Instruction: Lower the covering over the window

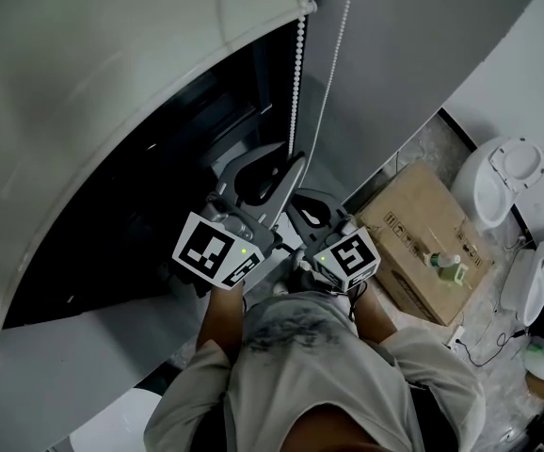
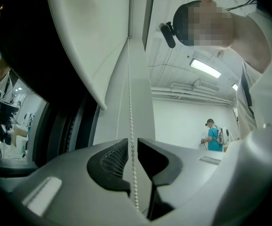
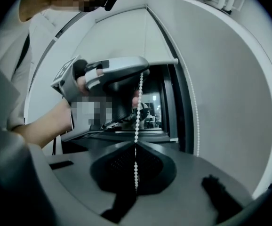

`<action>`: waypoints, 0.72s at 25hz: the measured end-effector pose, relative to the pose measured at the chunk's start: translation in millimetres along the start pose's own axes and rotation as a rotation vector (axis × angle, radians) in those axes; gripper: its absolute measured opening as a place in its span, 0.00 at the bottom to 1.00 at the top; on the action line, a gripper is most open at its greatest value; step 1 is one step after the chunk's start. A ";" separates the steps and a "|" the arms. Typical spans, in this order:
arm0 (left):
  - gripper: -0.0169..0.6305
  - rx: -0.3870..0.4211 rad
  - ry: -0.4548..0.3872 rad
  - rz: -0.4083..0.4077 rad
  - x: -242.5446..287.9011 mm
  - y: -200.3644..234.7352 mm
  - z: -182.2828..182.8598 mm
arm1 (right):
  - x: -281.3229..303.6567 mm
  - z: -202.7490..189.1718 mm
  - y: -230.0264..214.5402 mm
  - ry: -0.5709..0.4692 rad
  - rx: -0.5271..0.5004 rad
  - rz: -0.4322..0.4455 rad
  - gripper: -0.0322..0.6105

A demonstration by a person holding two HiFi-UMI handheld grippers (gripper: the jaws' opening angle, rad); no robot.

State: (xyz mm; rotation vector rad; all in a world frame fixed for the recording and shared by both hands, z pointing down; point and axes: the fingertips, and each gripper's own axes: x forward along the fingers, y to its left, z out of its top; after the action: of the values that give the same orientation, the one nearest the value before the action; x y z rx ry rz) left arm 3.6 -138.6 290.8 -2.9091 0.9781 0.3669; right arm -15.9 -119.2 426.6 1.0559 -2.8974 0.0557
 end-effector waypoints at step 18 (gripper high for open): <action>0.05 -0.012 0.045 0.044 -13.1 3.8 -19.5 | -14.2 35.2 -8.2 -0.068 -0.016 -0.044 0.18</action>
State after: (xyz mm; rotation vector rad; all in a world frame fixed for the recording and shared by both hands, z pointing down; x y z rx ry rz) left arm -4.8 -136.3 313.0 -2.9229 1.0512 0.3116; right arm -1.2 -118.2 390.6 1.1409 -2.9274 -0.0059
